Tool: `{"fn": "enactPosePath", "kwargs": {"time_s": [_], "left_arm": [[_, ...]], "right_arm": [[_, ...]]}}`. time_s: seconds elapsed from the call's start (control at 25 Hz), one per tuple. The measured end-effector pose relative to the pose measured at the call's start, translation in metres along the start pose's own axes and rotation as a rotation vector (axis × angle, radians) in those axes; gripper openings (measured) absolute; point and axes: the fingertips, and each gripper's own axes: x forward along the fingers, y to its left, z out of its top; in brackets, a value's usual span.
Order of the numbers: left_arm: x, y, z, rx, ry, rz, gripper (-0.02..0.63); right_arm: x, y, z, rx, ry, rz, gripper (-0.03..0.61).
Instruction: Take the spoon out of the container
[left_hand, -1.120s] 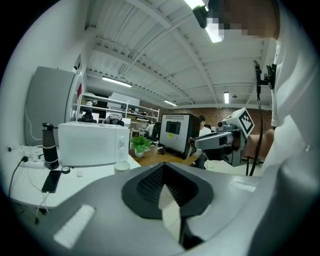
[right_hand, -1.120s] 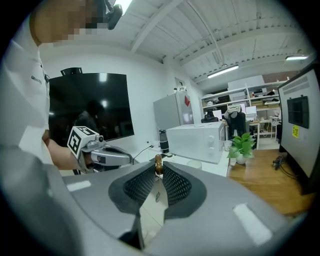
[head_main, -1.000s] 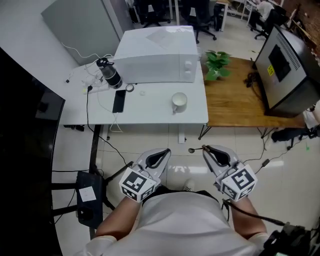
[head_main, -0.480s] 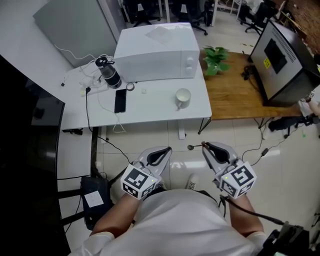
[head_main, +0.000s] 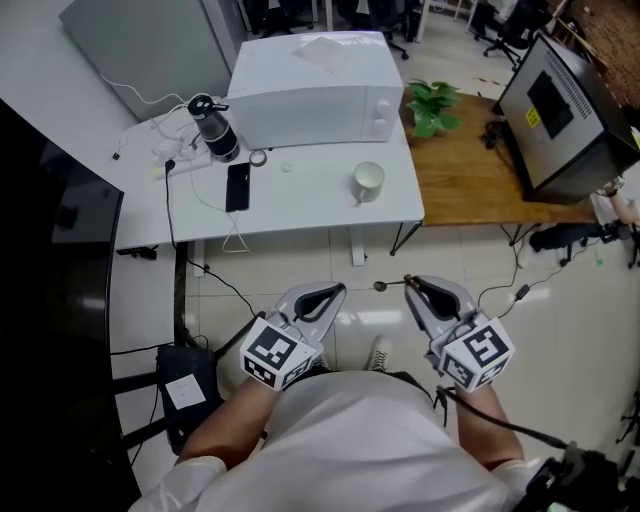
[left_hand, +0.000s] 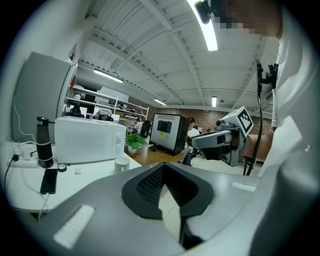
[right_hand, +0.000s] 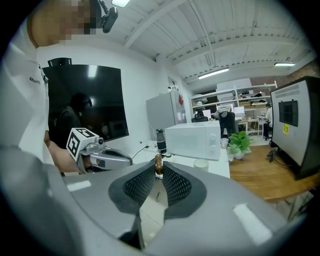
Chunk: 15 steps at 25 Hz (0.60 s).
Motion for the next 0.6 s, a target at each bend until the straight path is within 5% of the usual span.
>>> {"fn": "enactPosePath", "kwargs": {"time_s": [0.6], "left_arm": [[-0.0076,-0.0016,0.0015,-0.001,-0.017,0.027,0.005]], "right_arm": [[0.0042,0.0068,-0.0012,-0.009,0.003,0.032,0.051]]}}
